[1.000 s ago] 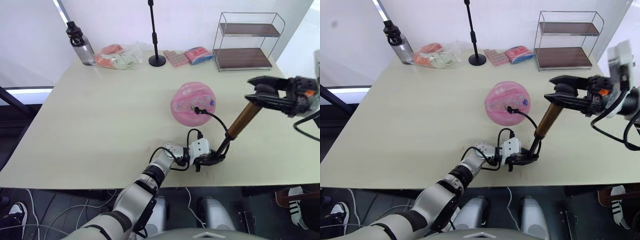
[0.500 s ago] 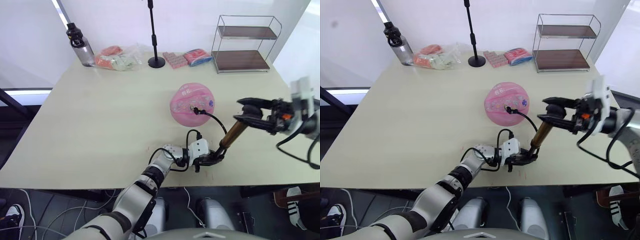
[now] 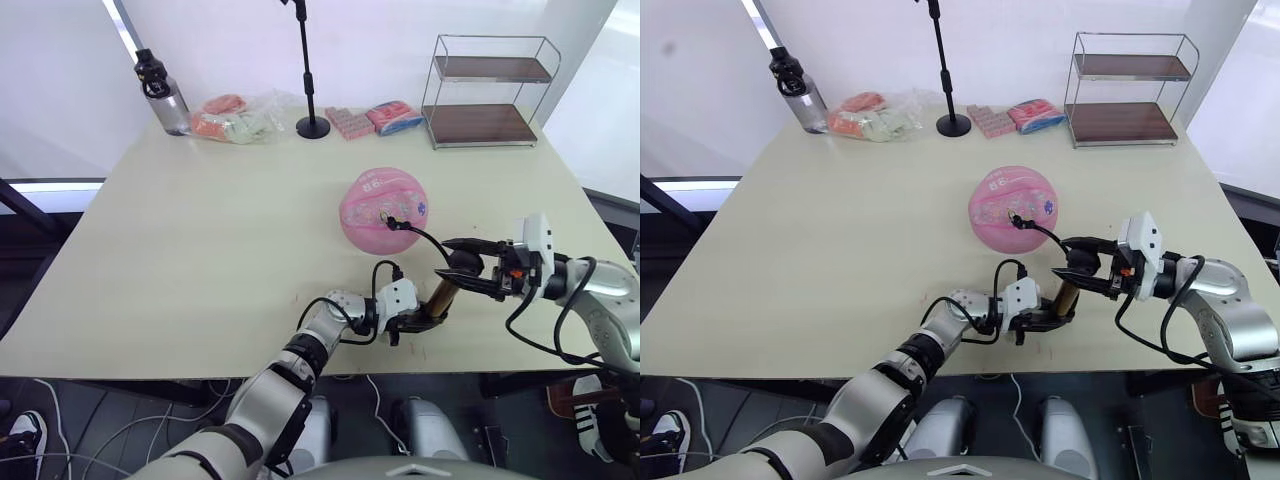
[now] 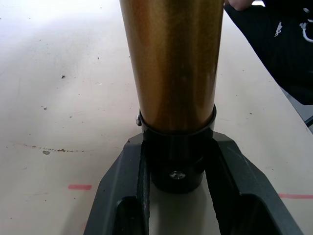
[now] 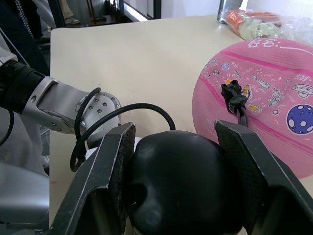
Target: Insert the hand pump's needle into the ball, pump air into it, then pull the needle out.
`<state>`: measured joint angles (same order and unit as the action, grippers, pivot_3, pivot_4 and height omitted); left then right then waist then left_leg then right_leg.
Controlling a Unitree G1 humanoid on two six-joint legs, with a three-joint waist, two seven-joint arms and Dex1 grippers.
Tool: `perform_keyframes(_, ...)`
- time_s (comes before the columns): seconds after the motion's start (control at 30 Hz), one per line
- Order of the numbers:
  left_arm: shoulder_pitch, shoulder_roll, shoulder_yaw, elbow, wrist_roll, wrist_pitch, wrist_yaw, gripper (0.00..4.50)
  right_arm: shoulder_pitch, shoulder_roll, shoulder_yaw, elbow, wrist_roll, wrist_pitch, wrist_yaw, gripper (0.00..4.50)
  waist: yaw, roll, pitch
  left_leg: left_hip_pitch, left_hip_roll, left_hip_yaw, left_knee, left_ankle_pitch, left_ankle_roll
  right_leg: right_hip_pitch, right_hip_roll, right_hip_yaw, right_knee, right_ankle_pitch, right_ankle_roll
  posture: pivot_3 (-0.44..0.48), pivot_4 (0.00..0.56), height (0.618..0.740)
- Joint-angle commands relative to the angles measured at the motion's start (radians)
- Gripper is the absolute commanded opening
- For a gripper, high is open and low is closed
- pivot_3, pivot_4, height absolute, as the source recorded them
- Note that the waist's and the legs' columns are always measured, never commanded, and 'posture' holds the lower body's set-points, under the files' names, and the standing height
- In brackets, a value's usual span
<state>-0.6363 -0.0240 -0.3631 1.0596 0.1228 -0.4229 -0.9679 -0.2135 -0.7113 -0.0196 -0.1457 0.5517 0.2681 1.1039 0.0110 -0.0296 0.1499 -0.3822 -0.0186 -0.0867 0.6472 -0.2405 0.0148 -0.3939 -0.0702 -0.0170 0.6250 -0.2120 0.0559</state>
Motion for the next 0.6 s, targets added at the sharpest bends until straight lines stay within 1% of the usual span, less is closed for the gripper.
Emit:
perform_keyframes(0.03,0.041,0.034,-0.024,0.065,0.051,0.040,0.001,1.10,-0.033,-0.048,-0.070,-0.045,0.097,0.130,0.006,2.10,0.001,0.002,0.002,-0.001,0.000,0.000,0.000,0.000,0.000,0.000,0.000,0.000,0.000,0.000,0.000,0.000,0.150,0.740)
perform_keyframes(0.13,0.042,0.033,-0.025,0.064,0.051,0.040,0.001,1.10,-0.084,-0.093,-0.125,-0.083,0.150,0.190,0.009,2.10,0.001,0.006,0.005,-0.003,0.000,0.000,0.000,0.000,0.000,-0.003,-0.001,0.000,0.000,0.000,0.001,0.000,0.150,0.740)
perform_keyframes(0.27,0.042,0.033,-0.028,0.063,0.051,0.038,-0.002,1.10,-0.188,-0.158,-0.250,-0.105,0.304,0.327,-0.021,2.10,0.003,0.010,0.008,-0.008,-0.004,0.000,0.000,0.000,0.000,-0.007,-0.002,0.000,0.000,0.002,0.003,0.000,0.150,0.740)
perform_keyframes(0.33,0.042,0.033,-0.029,0.063,0.051,0.039,-0.003,1.10,-0.211,-0.183,-0.278,-0.107,0.333,0.366,-0.025,2.10,0.003,0.010,0.008,-0.013,-0.005,0.000,0.002,0.000,0.000,-0.011,-0.002,0.000,0.000,0.002,0.003,0.000,0.150,0.740)
perform_keyframes(0.37,0.041,0.033,-0.029,0.064,0.051,0.039,-0.004,1.10,-0.227,-0.203,-0.295,-0.105,0.346,0.383,-0.024,2.10,0.004,0.008,0.008,-0.013,-0.005,0.000,0.002,0.000,0.000,-0.011,-0.002,0.000,0.000,0.002,0.003,0.000,0.150,0.740)
perform_keyframes(0.47,0.040,0.035,-0.029,0.064,0.051,0.039,-0.006,1.10,-0.278,-0.234,-0.346,-0.094,0.404,0.436,-0.047,2.10,0.003,0.009,0.009,-0.014,-0.005,0.000,0.003,0.000,0.000,-0.011,-0.002,0.000,0.000,0.002,0.003,0.000,0.150,0.740)
perform_keyframes(0.6,0.040,0.038,-0.029,0.065,0.051,0.037,-0.008,1.10,-0.335,-0.269,-0.385,-0.087,0.460,0.491,-0.069,2.10,0.003,0.009,0.009,-0.014,-0.005,0.000,0.002,0.000,0.000,-0.012,-0.002,0.000,0.000,0.002,0.003,0.000,0.150,0.740)
